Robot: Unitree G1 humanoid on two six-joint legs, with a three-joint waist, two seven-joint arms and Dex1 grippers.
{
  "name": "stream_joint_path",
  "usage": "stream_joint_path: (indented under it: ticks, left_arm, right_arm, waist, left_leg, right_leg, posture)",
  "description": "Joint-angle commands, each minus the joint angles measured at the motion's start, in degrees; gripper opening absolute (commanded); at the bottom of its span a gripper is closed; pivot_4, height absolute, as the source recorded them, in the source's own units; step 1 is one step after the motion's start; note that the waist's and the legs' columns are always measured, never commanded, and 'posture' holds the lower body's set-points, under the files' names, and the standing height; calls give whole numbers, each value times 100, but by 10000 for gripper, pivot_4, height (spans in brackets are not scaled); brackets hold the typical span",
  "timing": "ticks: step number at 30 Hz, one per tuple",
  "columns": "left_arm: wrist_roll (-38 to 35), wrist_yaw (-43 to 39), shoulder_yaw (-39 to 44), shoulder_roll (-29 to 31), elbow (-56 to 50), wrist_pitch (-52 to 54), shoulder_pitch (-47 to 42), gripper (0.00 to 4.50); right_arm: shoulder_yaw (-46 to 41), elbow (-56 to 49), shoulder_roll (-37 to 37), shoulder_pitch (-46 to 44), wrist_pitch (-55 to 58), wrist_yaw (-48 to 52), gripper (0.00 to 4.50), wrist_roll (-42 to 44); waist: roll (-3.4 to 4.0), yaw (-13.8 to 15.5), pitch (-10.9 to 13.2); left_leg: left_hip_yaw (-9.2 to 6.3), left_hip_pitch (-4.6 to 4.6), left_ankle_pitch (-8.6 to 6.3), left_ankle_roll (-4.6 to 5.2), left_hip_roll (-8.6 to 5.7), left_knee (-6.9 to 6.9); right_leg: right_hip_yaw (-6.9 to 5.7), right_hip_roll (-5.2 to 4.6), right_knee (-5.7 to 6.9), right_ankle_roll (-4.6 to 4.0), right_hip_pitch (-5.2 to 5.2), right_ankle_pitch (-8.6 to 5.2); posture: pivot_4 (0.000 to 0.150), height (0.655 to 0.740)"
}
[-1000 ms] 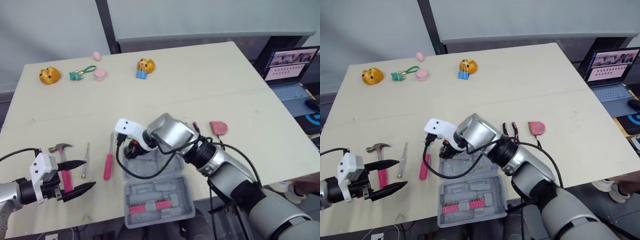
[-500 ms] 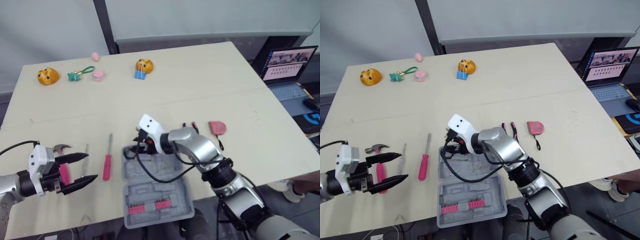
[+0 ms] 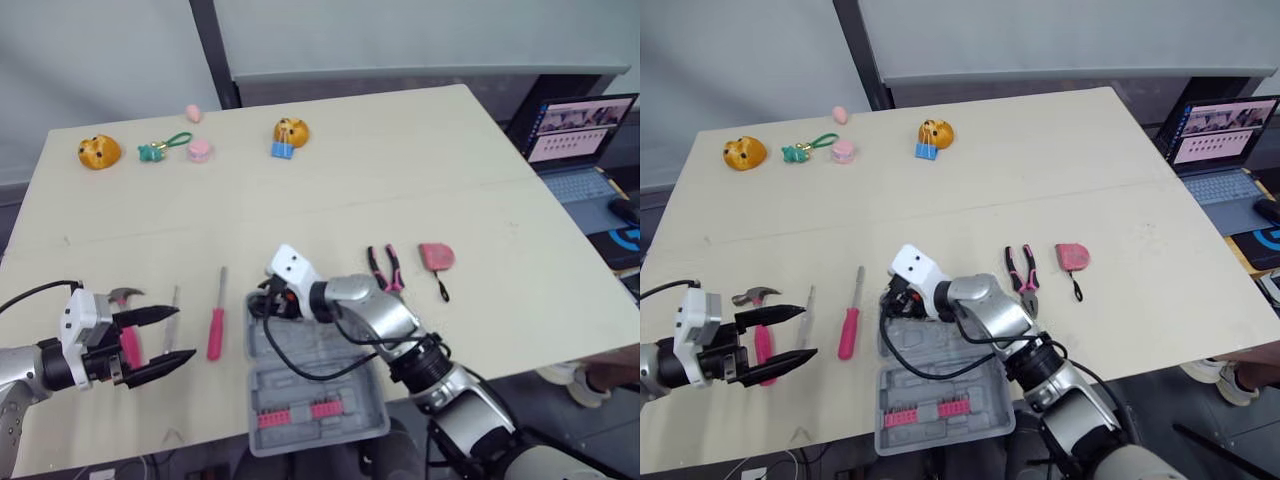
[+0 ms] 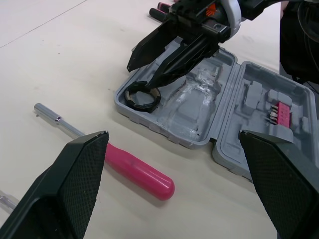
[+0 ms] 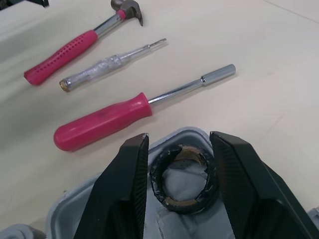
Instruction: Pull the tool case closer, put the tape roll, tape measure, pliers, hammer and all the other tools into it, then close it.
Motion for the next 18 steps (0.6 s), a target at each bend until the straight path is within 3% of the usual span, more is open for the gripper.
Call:
stream_joint_path:
  ticks: [1,18]
  left_arm:
    - [27,-81,102,65,39,-125,64,45000]
    - [120,-192,119,83,171,-278,128,45000]
  right_arm:
    - [85,94,133,27,-272,-60,20542,-128]
    - [223,541,203,124,-552,-18,20542,-529]
  waist:
    - [0,-1,0]
    - [0,-1,0]
  left_leg:
    - [-1,0,0,0,0,0]
    - [-5,0,0,0,2,0]
  right_leg:
    - [0,0,1,0,0,0]
    - [0,0,0,-1,0,0]
  posture:
    - [1500,7400]
    - [1500,7400]
